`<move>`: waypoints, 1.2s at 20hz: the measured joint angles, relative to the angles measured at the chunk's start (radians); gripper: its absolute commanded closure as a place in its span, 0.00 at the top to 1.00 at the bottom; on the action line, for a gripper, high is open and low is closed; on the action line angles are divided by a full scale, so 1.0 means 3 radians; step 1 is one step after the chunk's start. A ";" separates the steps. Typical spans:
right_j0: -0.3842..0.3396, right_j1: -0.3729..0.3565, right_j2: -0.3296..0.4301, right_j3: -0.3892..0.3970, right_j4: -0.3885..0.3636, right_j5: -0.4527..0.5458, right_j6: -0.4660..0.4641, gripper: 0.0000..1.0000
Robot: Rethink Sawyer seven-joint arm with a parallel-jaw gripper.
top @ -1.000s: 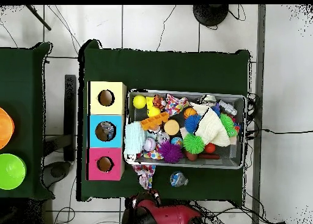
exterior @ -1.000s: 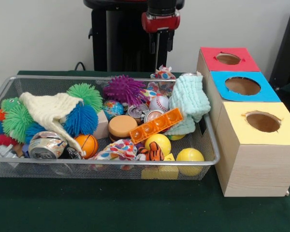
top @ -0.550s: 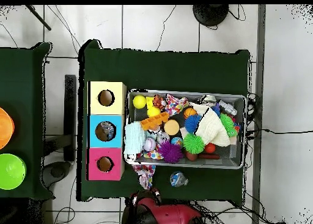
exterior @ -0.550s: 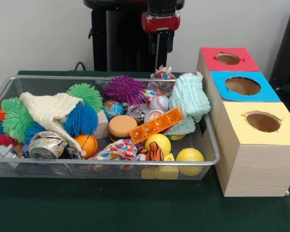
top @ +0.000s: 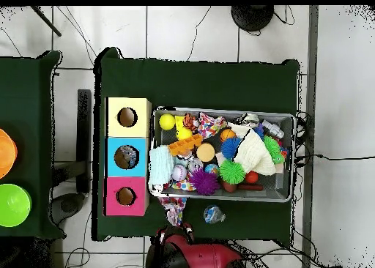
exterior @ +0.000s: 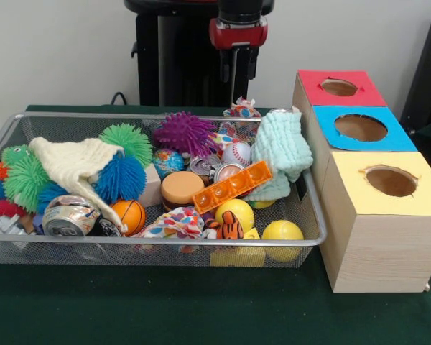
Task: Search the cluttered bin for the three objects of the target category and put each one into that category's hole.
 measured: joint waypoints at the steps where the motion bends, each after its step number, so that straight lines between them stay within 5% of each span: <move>1: 0.0004 0.0000 0.0000 -0.0001 0.0004 0.0000 0.0000 1.00; 24: 0.0101 0.0203 -0.0007 -0.0387 0.0078 0.0001 0.0000 1.00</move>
